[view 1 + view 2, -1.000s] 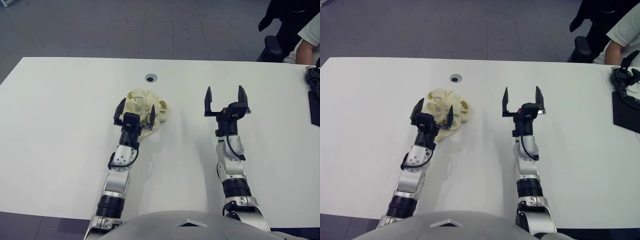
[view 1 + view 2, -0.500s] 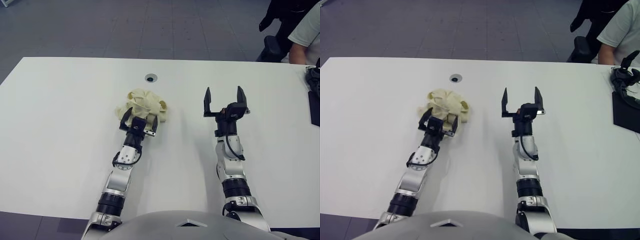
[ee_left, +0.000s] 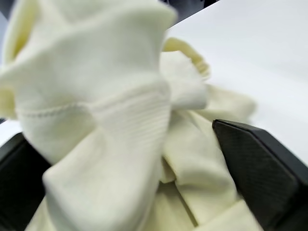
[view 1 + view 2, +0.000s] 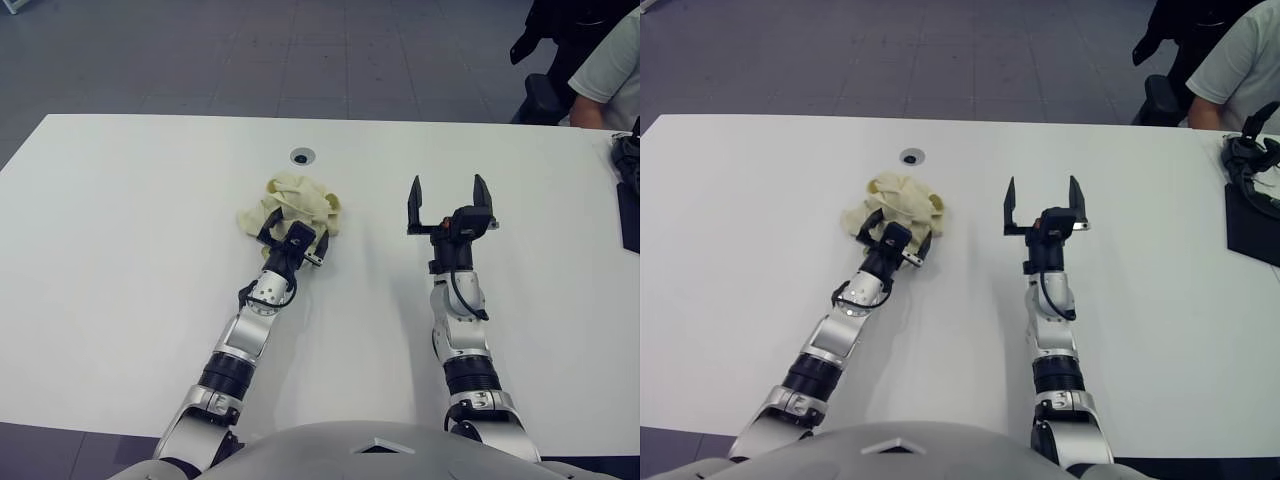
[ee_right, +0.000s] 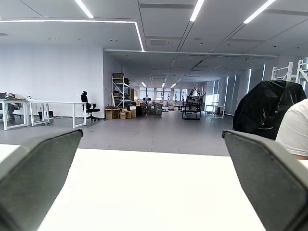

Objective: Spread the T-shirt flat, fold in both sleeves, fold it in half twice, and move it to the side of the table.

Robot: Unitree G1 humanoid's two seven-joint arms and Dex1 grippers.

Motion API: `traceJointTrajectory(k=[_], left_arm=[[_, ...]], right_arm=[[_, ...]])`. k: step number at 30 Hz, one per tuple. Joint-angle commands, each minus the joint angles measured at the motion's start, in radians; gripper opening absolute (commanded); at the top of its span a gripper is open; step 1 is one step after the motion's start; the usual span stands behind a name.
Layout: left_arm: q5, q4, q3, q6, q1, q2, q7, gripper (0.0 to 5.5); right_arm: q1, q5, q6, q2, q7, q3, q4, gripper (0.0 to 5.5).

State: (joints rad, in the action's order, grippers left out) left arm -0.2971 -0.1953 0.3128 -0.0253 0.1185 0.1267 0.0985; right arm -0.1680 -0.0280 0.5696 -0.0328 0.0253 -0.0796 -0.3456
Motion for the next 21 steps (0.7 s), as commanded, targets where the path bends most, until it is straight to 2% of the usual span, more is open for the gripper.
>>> traceJointTrajectory(k=[1, 6, 12, 14, 21], left_arm=[[-0.058, 0.114, 0.151, 0.045, -0.184, 0.112, 0.178, 5.39], [0.085, 0.349, 0.192, 0.022, -0.309, 0.249, 0.396, 5.39], [0.224, 0.534, 0.177, -0.097, -0.421, 0.484, 0.631, 5.39], [0.242, 0.538, 0.148, -0.112, -0.426, 0.517, 0.65, 5.39], [0.337, 0.585, 0.006, -0.107, -0.397, 0.526, 0.645, 5.39]], right_arm=[[-0.036, -0.009, -0.01, -0.021, -0.023, -0.036, 0.03, 5.4], [-0.03, -0.022, -0.036, -0.046, -0.03, -0.069, 0.084, 5.4], [0.011, -0.015, -0.057, -0.078, -0.031, -0.095, 0.128, 5.4], [0.017, -0.019, -0.063, -0.085, -0.03, -0.101, 0.135, 5.4], [0.021, -0.018, -0.071, -0.078, -0.023, -0.094, 0.144, 5.4]])
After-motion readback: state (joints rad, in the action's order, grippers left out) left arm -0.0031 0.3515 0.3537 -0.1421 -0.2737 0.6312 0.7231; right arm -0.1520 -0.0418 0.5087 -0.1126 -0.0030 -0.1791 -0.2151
